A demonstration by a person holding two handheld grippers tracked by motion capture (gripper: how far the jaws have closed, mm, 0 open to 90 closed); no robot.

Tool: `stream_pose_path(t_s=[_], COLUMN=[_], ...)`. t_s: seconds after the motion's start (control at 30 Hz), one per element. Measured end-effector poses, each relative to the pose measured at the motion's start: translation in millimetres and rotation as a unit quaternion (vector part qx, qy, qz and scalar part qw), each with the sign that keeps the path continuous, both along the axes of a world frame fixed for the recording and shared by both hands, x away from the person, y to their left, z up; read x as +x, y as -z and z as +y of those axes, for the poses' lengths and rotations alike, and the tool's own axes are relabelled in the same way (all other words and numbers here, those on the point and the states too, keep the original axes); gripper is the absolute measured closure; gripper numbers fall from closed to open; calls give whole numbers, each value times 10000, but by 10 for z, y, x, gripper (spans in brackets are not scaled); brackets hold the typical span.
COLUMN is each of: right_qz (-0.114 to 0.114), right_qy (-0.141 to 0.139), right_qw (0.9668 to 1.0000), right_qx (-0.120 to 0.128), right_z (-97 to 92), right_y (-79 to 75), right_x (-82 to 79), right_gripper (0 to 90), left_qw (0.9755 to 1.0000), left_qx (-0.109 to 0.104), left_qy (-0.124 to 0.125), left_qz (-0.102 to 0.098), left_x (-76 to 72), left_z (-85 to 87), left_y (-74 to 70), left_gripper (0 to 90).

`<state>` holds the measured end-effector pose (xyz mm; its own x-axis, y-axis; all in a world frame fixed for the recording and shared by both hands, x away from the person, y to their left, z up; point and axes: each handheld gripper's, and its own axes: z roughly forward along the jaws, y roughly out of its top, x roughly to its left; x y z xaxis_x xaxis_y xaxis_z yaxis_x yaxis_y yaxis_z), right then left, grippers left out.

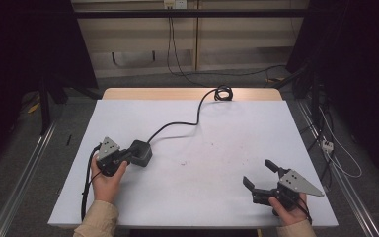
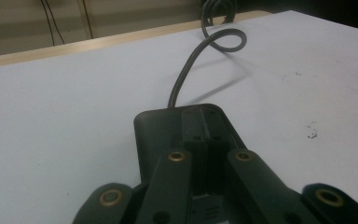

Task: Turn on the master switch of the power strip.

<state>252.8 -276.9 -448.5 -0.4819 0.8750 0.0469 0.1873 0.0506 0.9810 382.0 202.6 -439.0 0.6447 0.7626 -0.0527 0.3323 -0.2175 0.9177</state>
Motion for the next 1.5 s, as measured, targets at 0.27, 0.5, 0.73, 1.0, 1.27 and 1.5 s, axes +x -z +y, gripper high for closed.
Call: stream_pose_path(t_s=[0.27,0.5,0.73,1.0,1.27,1.5], right_qz=[-16,-23,-26,-42,-38,-42], right_qy=[0,4,7,16,23,33], right_qw=[10000,10000,10000,10000,10000,10000], right_qx=[8,5,0,-3,-2,16], right_z=[-7,-7,-6,-11,-15,-11], right_y=[-4,-6,-6,-9,-9,-12], right_x=[-11,-14,-17,-23,-27,-31], right_gripper=[37,37,37,37,37,37], left_qw=[10000,10000,9999,9999,9999,9999], left_qx=[-47,-65,-92,-70,-33,8], left_qy=[7,-24,-51,-85,-129,-170], left_qz=[9,23,37,47,7,-9], left_x=[0,2,-1,-8,-23,-34], left_z=[11,6,3,1,-16,-26], left_y=[11,16,16,14,16,14], left_gripper=[900,900,900,900,900,900])
